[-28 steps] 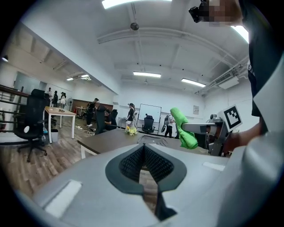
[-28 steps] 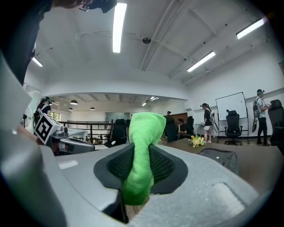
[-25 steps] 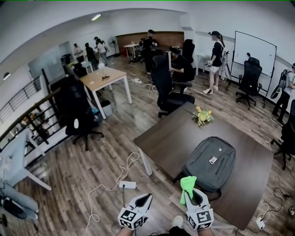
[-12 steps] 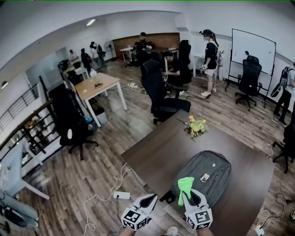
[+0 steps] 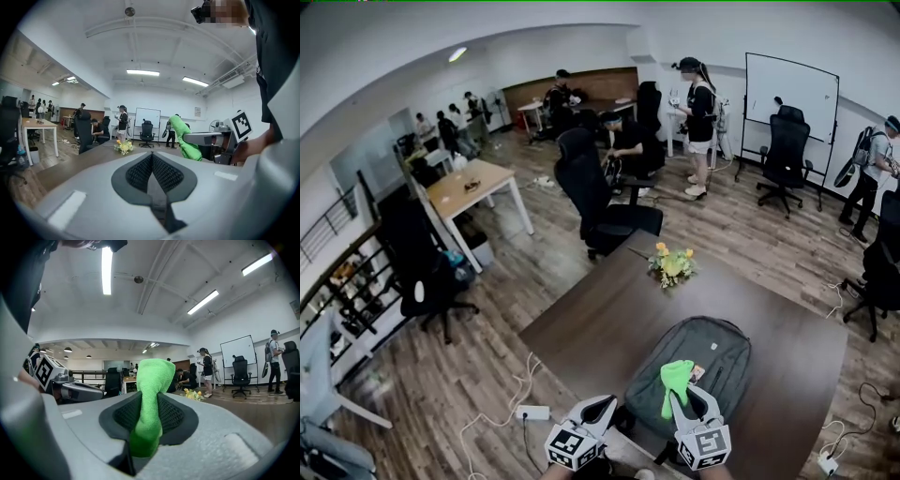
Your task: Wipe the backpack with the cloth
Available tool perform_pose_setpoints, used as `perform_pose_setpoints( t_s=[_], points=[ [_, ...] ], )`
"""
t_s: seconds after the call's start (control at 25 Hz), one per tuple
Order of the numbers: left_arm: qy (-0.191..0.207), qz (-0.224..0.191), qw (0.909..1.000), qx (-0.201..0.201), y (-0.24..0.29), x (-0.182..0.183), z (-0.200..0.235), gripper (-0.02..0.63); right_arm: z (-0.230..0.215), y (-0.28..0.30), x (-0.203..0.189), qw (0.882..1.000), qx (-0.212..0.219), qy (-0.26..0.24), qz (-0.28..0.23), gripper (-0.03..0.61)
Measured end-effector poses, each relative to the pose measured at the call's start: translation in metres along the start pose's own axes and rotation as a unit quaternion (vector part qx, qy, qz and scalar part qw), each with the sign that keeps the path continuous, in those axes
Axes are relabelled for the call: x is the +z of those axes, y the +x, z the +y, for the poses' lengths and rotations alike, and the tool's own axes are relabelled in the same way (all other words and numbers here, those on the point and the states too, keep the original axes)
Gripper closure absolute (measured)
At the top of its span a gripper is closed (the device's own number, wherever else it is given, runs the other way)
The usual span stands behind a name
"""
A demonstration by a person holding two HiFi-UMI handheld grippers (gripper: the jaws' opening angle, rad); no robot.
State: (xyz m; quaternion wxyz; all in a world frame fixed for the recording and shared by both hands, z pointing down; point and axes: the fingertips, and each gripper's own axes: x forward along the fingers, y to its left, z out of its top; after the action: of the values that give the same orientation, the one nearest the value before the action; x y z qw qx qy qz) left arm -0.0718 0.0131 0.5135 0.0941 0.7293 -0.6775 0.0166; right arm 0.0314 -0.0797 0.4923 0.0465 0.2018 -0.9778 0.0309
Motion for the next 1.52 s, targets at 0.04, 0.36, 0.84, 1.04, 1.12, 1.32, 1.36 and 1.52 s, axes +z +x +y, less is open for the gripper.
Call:
perform_pose_setpoints(
  t_s=[0.04,0.36,0.84,1.04,1.12,1.32,1.36,1.52],
  points=[
    [0.001,0.001,1.0000,-0.006,0.008,0.001,0.001,0.594,-0.006,0.003,-0.001,1.000,-0.005,0.001,0.000,0.480],
    [0.017,0.004,0.9949,-0.099,0.088,0.007,0.022,0.594,-0.058,0.026,-0.002,0.995,-0.103,0.009,-0.001,0.480],
    [0.004,0.003,0.9772,-0.212,0.147,0.035,0.072,0.594,-0.072,0.067,0.004,0.978,-0.205,0.013,0.022,0.480],
    [-0.006,0.014,0.9662,-0.257,0.161,0.031,0.077,0.594,-0.084,0.069,0.003,0.964,-0.266,0.013,0.012,0.480],
    [-0.003,0.016,0.9616,-0.274,0.167,0.030,0.077,0.594,-0.089,0.068,0.002,0.959,-0.282,0.014,0.014,0.480],
    [0.016,0.029,0.9571,-0.288,0.186,0.025,0.081,0.594,-0.108,0.070,-0.010,0.952,-0.302,0.023,0.037,0.480],
    [0.014,0.032,0.9575,-0.286,0.189,0.024,0.080,0.594,-0.112,0.069,-0.014,0.952,-0.302,0.029,0.046,0.480],
    [0.011,0.036,0.9584,-0.283,0.198,0.019,0.074,0.594,-0.123,0.069,-0.028,0.951,-0.297,0.044,0.072,0.480]
  ],
)
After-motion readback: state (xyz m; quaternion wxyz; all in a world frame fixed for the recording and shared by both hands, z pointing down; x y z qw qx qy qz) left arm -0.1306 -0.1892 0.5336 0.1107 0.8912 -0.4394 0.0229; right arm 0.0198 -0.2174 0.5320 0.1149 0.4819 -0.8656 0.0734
